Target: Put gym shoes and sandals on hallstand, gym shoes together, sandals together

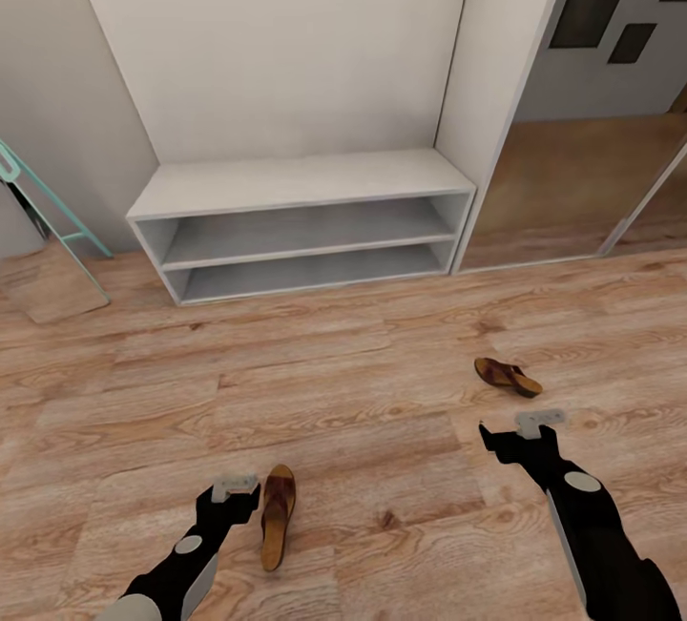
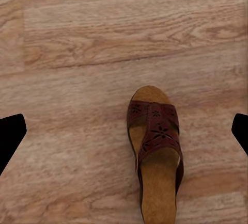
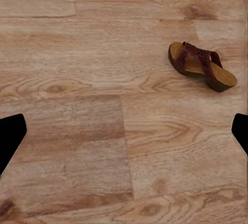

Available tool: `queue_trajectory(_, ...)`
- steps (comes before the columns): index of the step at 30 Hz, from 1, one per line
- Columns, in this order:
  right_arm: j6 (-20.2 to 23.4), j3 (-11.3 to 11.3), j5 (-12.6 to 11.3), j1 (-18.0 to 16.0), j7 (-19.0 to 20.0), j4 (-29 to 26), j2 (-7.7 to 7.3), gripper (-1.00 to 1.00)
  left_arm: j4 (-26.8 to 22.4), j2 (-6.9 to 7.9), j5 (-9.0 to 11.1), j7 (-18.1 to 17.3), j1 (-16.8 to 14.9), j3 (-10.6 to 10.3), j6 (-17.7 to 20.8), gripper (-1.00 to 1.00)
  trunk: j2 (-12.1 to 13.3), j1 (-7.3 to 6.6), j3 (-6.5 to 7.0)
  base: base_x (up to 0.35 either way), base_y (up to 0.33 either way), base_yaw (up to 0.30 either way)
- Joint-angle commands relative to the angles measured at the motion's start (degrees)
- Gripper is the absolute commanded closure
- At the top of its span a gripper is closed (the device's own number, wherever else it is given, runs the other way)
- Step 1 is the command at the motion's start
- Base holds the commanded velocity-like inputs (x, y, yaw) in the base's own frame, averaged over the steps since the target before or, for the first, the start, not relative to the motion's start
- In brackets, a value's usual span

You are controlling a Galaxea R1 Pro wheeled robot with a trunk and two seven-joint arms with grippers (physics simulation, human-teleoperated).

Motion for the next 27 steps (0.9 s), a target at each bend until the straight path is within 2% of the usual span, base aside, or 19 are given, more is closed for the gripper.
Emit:
queue_trajectory(1, 0.26, -0.10, 0.61, -0.49, 0.49, -0.58, 0.02, -1.00, 0.00, -0.05, -0.25, 0.02, -0.06, 0.31, -0.21, -1.00, -0.43, 0.22, -0.22, 0.000, 0.000, 0.000)
queue_trajectory(2, 0.37, -0.11, 0.60, -2.08, 0.44, -1.55, 0.03, -1.00, -0.10, -0.11, -0.26, 0.00, -0.10, 0.29, -0.27, -1.00, -0.83, 0.44, -0.40, 0.000, 0.000, 0.000)
queue_trajectory(5, 0.40, -0.17, 0.63, -3.89, 0.43, -2.12, 0.04, -1.00, -0.26, -0.19, -0.30, -0.01, -0.13, 0.27, -0.33, -1.00, -2.04, 1.10, -0.94, 0.000, 0.000, 0.000)
queue_trajectory(9, 0.27, -0.24, 0.61, -4.71, 0.53, -2.25, 0.09, -1.00, -0.82, -0.22, -0.33, -0.02, -0.14, 0.27, -0.38, -1.00, -3.64, 1.98, -1.66, 0.000, 0.000, 0.000)
queue_trajectory(27, 0.15, -0.26, 0.74, -5.27, 0.65, -2.85, 0.22, -1.00, -2.00, -0.24, -0.36, -0.02, -0.10, 0.26, -1.46, -1.00, -10.86, 5.93, -5.20, 0.000, 0.000, 0.000)
